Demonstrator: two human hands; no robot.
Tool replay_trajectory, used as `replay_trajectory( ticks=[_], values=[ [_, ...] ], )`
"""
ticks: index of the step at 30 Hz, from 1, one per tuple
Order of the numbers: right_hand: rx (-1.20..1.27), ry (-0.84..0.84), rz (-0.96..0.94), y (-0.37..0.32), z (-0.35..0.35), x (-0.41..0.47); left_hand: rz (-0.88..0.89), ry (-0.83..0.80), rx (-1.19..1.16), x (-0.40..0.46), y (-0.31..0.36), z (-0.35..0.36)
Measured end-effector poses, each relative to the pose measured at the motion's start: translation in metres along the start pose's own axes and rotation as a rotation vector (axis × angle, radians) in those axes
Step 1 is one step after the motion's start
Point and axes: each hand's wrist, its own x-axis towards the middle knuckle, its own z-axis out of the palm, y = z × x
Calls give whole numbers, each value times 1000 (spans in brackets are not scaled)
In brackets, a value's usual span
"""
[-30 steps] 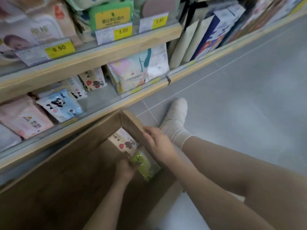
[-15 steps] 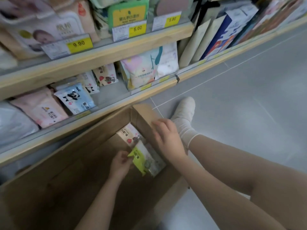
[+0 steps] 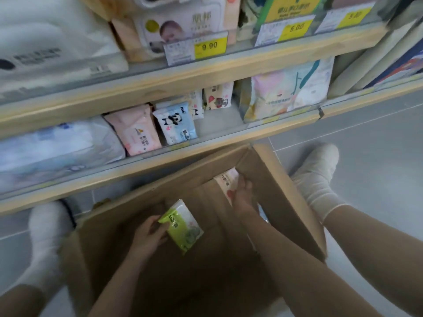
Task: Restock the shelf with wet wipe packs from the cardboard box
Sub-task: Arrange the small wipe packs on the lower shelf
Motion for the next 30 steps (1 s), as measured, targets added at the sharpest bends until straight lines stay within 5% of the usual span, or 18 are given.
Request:
replay_trajectory(
  ticks=[3, 7, 18, 24, 30],
  values=[
    [-201, 26, 34, -3, 7, 10, -22, -2, 17, 4, -4, 0],
    [-172, 58, 89, 1, 7, 8, 8, -22, 30, 0, -2, 4],
    [231, -179, -347, -55, -101, -75, 290, -94, 28, -45, 76, -1],
    [399, -42, -569, -119, -174, -81, 415, -21, -62, -53, 122, -18],
    [254, 120, -605, -138, -148, 5, 454, 26, -144, -37, 142, -22]
  ],
)
